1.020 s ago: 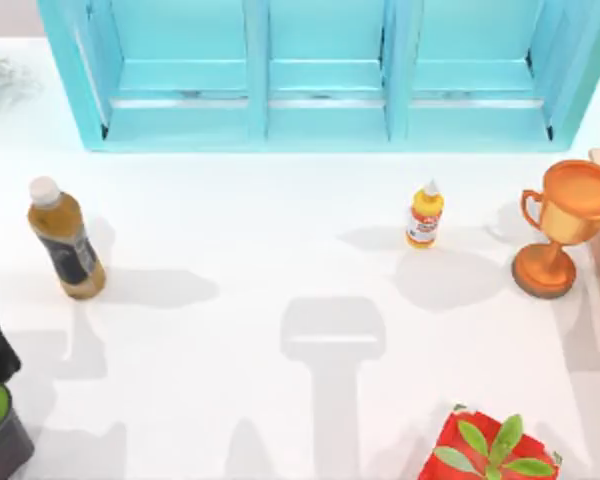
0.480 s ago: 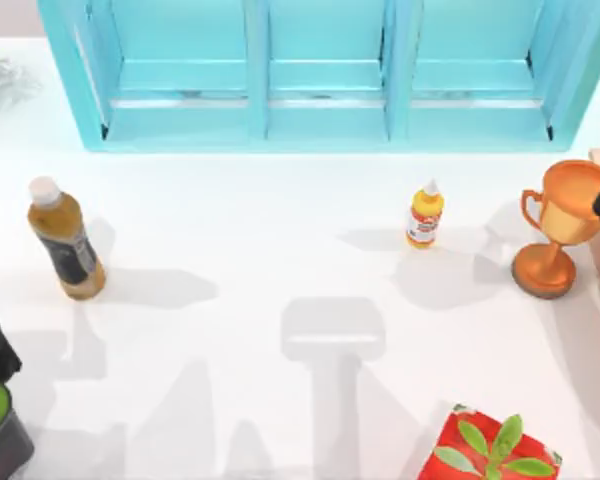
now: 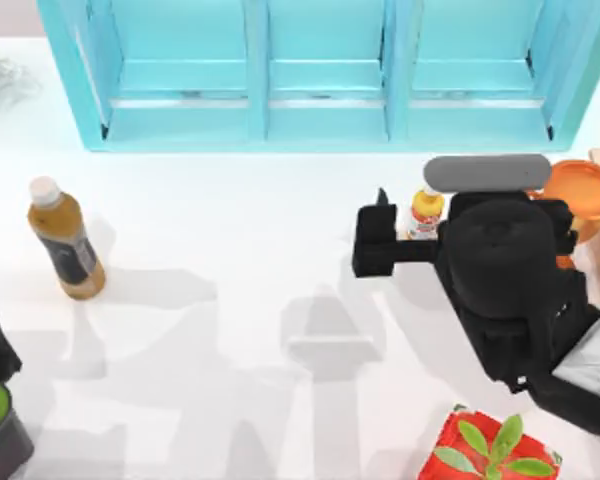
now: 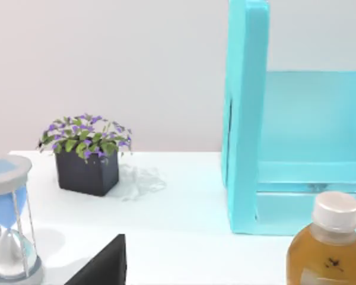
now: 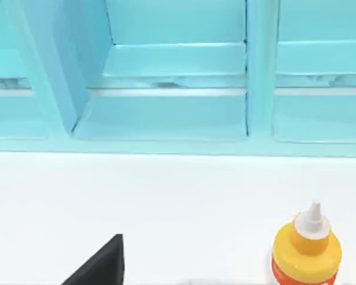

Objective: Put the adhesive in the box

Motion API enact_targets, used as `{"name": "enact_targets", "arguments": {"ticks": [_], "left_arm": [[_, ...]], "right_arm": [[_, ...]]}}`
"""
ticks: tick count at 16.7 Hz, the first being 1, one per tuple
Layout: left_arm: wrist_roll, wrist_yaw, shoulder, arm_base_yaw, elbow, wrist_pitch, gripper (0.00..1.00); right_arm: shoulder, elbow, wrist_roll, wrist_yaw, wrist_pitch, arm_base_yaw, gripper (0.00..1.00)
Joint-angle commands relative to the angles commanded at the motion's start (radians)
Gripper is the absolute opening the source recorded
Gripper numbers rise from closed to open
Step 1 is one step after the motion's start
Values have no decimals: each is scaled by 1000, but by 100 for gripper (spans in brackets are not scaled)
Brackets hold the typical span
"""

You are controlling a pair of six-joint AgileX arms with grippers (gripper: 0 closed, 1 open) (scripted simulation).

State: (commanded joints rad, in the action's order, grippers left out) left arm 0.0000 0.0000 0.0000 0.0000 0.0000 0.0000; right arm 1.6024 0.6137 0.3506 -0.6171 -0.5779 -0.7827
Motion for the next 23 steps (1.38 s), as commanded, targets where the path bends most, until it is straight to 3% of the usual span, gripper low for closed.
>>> {"name": "enact_targets", "arguments": {"ticks": [7, 14, 23], "left_arm": [[0, 0, 0, 0, 0, 0, 100], [0, 0, 0, 0, 0, 0, 100], [0, 0, 0, 0, 0, 0, 100]], "right_arm": [[291, -19, 52, -141, -151, -28, 100], [300, -3, 45, -135, -149, -16, 100], [580, 246, -43, -20, -234, 115, 100]]}}
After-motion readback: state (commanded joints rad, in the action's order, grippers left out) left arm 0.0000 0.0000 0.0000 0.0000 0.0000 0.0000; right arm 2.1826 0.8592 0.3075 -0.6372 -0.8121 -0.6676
